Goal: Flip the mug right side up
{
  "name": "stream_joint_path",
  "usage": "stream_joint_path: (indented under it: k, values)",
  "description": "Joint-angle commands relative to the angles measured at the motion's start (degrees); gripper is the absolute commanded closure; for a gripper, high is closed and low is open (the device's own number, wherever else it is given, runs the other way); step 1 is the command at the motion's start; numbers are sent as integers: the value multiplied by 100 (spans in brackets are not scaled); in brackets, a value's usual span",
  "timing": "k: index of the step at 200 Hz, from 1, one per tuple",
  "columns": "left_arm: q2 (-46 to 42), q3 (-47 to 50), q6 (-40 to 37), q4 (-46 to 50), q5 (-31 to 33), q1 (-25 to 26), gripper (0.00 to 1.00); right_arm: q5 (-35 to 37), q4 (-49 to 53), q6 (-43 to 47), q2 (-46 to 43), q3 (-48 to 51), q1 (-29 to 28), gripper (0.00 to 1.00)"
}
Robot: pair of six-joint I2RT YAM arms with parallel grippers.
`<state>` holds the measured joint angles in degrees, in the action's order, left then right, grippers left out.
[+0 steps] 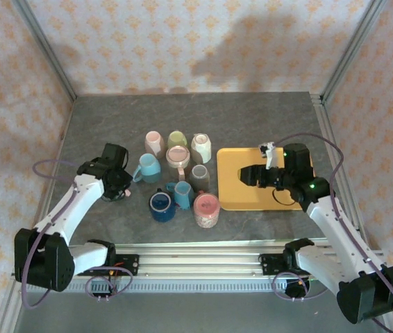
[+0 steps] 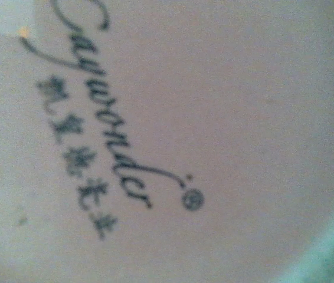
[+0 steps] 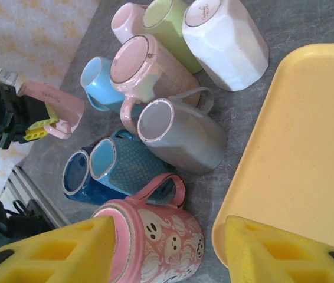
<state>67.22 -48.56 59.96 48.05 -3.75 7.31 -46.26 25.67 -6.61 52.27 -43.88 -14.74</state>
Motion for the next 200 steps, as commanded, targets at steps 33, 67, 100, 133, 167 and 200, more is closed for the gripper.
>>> stream_joint_path:
  k: [33,67,100,133,167,200]
  values:
    - [-352,-1010,-99,420,-726,-200,100,249,-224,-1851,155,-569,-37,49]
    - [-364,-1785,-38,452,-1093,-207,100,-45,363,-2904,819,-1407,-36,49]
    - [-321,-2472,181,101,-1542,-213,100,-196,498,-4022,1216,-2037,-47,50]
    - [-104,-2866,757,-749,-2372,-182,100,-311,-505,-5793,1309,-2113,-64,48]
    - [189,-3266,1294,-1544,-2586,132,100,-279,-1599,-7281,1489,-2055,-264,47]
    - [624,-3689,1681,-2237,-2546,649,100,-6,-2226,-8208,1778,-2229,-674,47]
